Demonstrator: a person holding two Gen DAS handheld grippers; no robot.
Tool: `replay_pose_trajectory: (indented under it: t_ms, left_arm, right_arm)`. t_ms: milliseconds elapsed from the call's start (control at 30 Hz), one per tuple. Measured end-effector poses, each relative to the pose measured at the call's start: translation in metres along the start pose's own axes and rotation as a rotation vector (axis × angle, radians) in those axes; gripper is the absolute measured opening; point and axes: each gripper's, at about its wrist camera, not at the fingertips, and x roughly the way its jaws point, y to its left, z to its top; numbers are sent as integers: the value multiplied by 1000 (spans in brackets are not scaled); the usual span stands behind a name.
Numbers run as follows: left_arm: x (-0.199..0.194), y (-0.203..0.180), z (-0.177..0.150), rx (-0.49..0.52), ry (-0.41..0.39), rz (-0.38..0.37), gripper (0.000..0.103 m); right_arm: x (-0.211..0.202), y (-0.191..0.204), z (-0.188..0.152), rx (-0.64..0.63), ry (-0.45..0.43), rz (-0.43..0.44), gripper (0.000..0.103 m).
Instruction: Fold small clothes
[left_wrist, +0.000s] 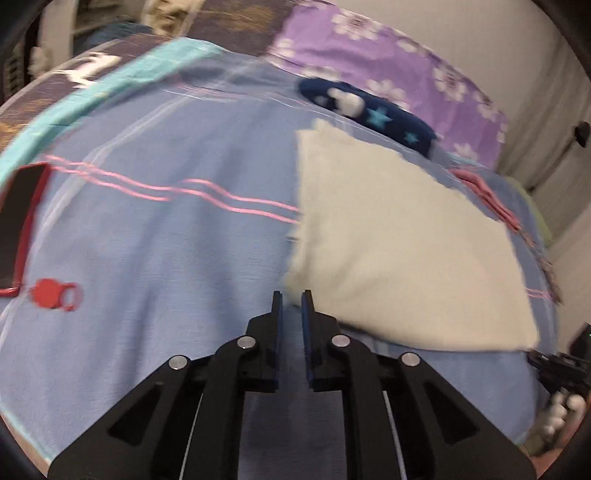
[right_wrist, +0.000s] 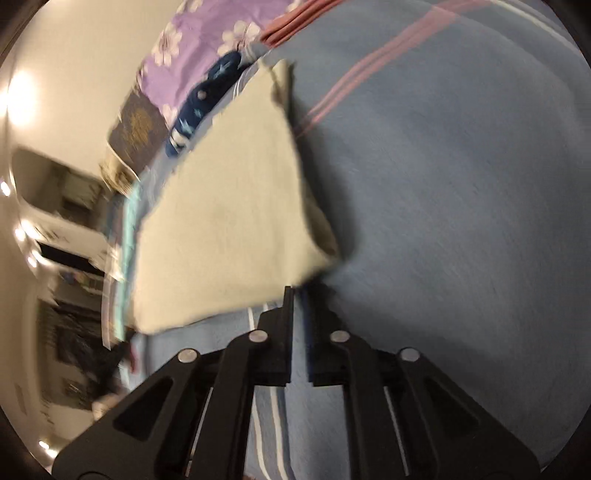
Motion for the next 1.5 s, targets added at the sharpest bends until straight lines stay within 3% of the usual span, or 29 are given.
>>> replay_pose_trajectory:
  t_ms: [67,100,167,233,300,400,567,667,833,1000,1167,1233,1300,1367,1433,1467,1500]
  left_arm:
    - [-15,-9,10,61,-85,101,10]
    - [-25,-17,16,85,-130,100,10]
    - [-39,-43,29,122,-189,5,11]
    - [-40,-79,35,175,-193,-115,13]
    - [-30,-122,33,242,-141,-247,14]
    - [2,-200,17,374,20,-447,15]
    - [38,-280,-11,516,172,-553,23]
    - [53,-306,-25,546,236,-564,26]
    - [70,-315,-26,541,261,-528,29]
    - [76,-315,-32,504,275,-503,30]
    - [74,-320,-22,437,272,-550,34]
    - [67,-327,-18,429,265,-602,43]
    - [63,-337,-16,443,261,-639,51]
    - [63,-353,-17,493,269,-652,52]
    - [69,-366,-23,556,286,-630,52]
    - [75,-372,-28,587,298,-598,46]
    - [80,-375,-33,612,307,-557,24]
  right_arm:
    - [-14,3,6,-28,-55,-12,8]
    - [-24,9,10,-79,-101,-24,8]
    - [-35,16,15,-147,-163,-30,8]
    - [-35,18,20,-177,-183,-6,8]
    - [-28,10,26,-159,-171,11,8]
    - [-18,-1,27,-113,-144,74,10]
    - [-21,-6,21,-133,-122,169,32]
    - [-17,-1,18,-200,-92,160,35]
    - [-14,4,26,-278,-108,90,35]
    - [-3,13,31,-330,-5,209,29]
    - [1,42,32,-435,24,262,29]
    - [6,46,32,-446,38,262,29]
    - [10,47,31,-450,52,261,29]
    - [10,45,29,-451,63,265,29]
    - [12,46,28,-459,73,264,29]
    - [14,47,30,-464,77,262,29]
    - [13,47,29,-473,82,259,29]
